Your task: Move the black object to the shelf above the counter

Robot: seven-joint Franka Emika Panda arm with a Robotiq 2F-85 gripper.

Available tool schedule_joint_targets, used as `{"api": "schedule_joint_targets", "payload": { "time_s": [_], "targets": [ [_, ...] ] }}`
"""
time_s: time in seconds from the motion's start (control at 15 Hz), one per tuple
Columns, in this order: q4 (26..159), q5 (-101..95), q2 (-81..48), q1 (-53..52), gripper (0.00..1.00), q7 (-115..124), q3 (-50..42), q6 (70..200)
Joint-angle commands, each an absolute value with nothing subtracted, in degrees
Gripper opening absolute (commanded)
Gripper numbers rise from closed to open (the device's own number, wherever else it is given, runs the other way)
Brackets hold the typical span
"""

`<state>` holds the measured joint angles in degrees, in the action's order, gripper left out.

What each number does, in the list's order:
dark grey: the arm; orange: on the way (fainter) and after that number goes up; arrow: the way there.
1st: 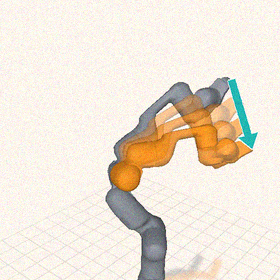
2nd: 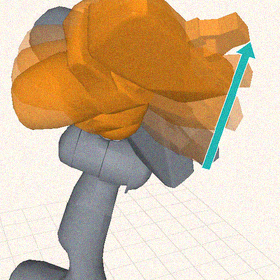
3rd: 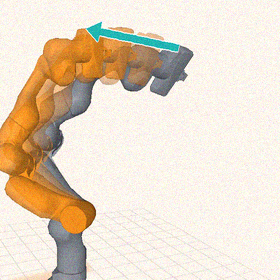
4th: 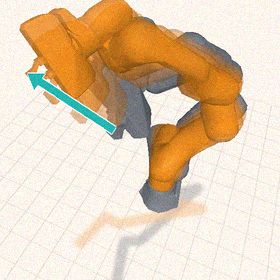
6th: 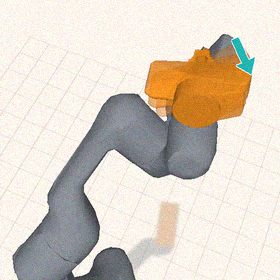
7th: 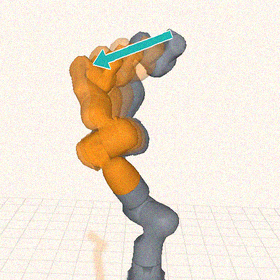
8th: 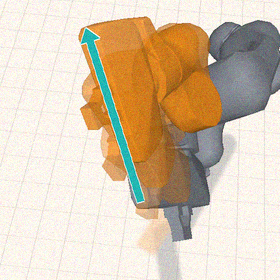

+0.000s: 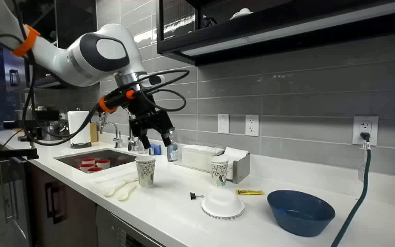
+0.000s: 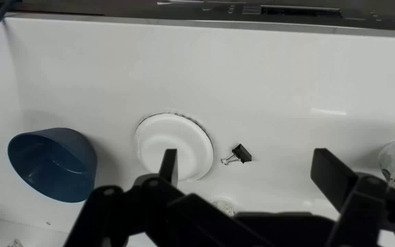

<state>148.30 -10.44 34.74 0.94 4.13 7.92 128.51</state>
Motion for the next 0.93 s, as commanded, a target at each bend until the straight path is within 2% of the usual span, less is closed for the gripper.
{"api": "schedule_joint_targets", "payload": {
  "time_s": [0.0, 0.2, 0.53, 0.87],
  "targets": [
    [148.2, -10.9, 34.67, 0.26, 1.0, 4.5, 7.32, 128.34],
    [146.58, -12.05, 31.23, 3.67, 1.0, 14.57, 10.33, 130.24],
    [141.02, -12.26, 18.38, 8.13, 1.0, 31.34, 13.52, 133.97],
    [130.56, -11.15, 2.92, 6.75, 1.0, 46.0, 12.14, 130.16]
  ]
}}
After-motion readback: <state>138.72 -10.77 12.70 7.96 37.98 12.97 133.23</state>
